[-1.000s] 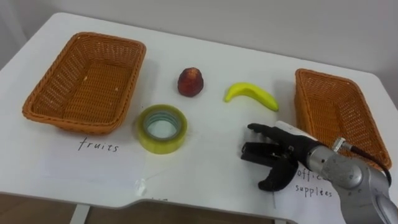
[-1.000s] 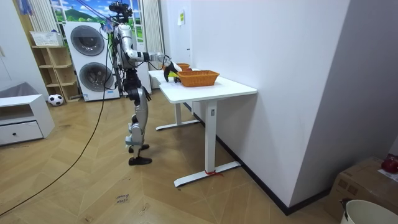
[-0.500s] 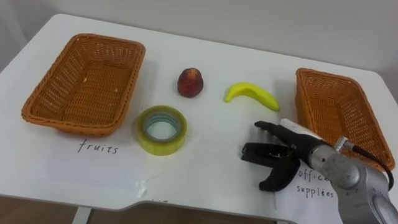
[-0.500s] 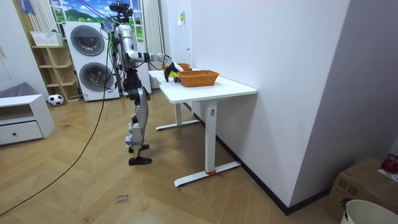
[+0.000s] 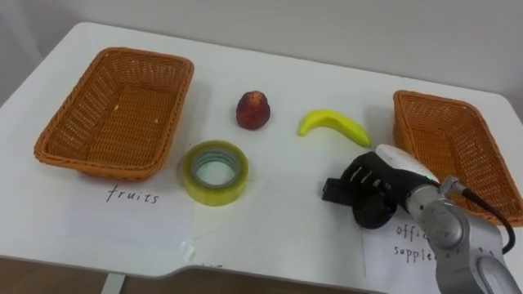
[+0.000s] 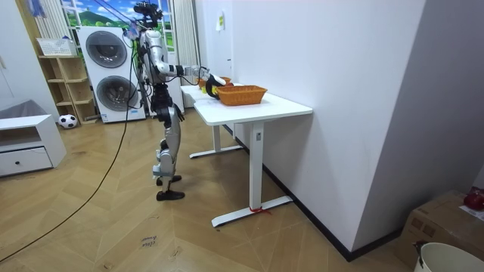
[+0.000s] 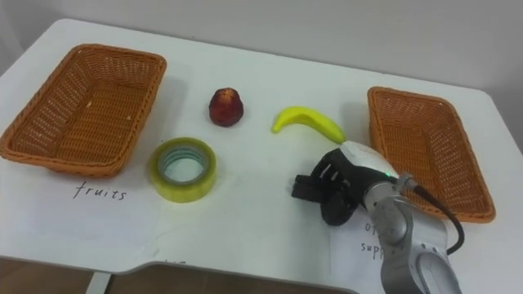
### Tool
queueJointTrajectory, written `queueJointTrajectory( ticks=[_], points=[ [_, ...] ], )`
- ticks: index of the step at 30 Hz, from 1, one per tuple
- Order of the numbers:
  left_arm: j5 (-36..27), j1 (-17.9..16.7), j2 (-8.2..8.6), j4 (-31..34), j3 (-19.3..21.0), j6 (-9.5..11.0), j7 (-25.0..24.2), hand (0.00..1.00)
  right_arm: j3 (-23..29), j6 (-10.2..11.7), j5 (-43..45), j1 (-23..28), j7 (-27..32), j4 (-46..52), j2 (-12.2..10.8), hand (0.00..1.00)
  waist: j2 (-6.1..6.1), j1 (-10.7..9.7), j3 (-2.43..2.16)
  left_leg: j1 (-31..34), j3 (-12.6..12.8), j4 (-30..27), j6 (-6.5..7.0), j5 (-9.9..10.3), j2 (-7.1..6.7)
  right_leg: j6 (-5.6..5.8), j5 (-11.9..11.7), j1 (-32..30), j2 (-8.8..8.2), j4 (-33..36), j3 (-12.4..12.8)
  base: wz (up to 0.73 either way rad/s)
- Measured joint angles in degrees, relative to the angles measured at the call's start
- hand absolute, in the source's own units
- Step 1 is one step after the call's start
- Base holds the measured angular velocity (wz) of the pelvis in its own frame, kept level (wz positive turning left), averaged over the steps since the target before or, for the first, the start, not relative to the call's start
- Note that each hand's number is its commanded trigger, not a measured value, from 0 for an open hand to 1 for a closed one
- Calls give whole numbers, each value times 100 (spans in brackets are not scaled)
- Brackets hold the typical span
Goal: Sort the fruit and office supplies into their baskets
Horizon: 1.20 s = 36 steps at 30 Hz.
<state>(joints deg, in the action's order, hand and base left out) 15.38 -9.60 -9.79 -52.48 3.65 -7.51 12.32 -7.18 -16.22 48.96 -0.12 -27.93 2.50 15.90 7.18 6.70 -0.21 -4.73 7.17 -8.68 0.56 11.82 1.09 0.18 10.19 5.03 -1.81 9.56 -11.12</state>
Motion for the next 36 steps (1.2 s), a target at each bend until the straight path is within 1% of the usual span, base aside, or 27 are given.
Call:
queueJointTrajectory(
  ticks=[3,6,15,18,19,22,23,25,27,28,29,32,35,36],
  points=[
    [0,1,-7,0,0,3,0,0,-6,0,-25,3,4,-1,0,100,31,-1,16,0,0,-1,0,0,-3,0,0,0,-4,0,2,0],
    [0,4,-13,0,1,3,0,0,-6,8,-170,7,-14,2,0,100,70,-14,41,3,0,2,0,0,-2,0,0,-1,-1,0,1,0],
    [-19,-1,-21,-57,-65,27,14,0,7,9,-419,1,-34,15,20,100,72,-14,43,3,4,2,0,1,5,0,0,4,7,2,-3,0],
    [-19,0,-22,-61,-64,94,14,0,22,26,-501,-8,-41,40,23,100,65,-20,47,5,8,7,0,1,5,0,0,-6,5,2,2,0],
    [-19,0,-21,-71,-64,128,13,0,65,26,-583,-7,-71,83,21,100,56,-23,54,5,10,8,0,1,5,0,0,-6,5,3,2,0],
    [-23,0,-21,-76,-63,139,14,0,101,26,-646,-7,-157,190,20,100,29,-27,73,12,11,13,0,0,5,0,0,-17,4,5,6,0],
    [-49,-8,-14,-77,-63,158,13,0,103,29,-753,-7,-252,296,17,100,9,-21,87,6,28,19,0,0,6,0,0,-20,7,5,25,-3],
    [-196,-11,2,-80,-62,183,11,0,103,49,-1049,20,-351,503,7,100,0,-29,92,9,27,21,0,0,6,0,0,-25,7,5,20,0],
    [-240,-41,5,-106,-52,252,-3,0,103,76,-1434,45,-432,750,4,100,-22,-37,102,8,24,21,0,0,5,0,0,-22,5,3,11,0],
    [-239,-17,2,-214,-52,304,-5,0,114,106,-1669,39,-475,882,5,100,-29,-46,97,8,19,16,-1,0,4,0,0,-18,4,3,10,4],
    [-239,4,4,-304,-52,326,-14,0,122,183,-1801,15,-486,1001,6,100,-28,-63,96,7,13,2,-1,-1,3,0,0,-8,1,2,7,4],
    [-234,-7,20,-448,-47,411,-72,0,251,344,-2095,-27,-486,1188,4,100,-2,-64,78,-38,5,-6,-1,-2,-4,0,0,21,-10,-2,1,5],
    [-224,-23,23,-559,-29,418,-188,0,419,488,-2265,-117,-481,1257,4,100,-3,-69,82,-98,-21,-4,-1,-2,-1,0,0,94,-20,-8,2,0],
    [-215,-22,22,-564,42,424,-202,0,517,509,-2422,-143,-470,1258,5,100,6,-71,76,-99,-21,-7,-1,-2,-1,0,0,92,-21,-9,-3,0]
  ],
)
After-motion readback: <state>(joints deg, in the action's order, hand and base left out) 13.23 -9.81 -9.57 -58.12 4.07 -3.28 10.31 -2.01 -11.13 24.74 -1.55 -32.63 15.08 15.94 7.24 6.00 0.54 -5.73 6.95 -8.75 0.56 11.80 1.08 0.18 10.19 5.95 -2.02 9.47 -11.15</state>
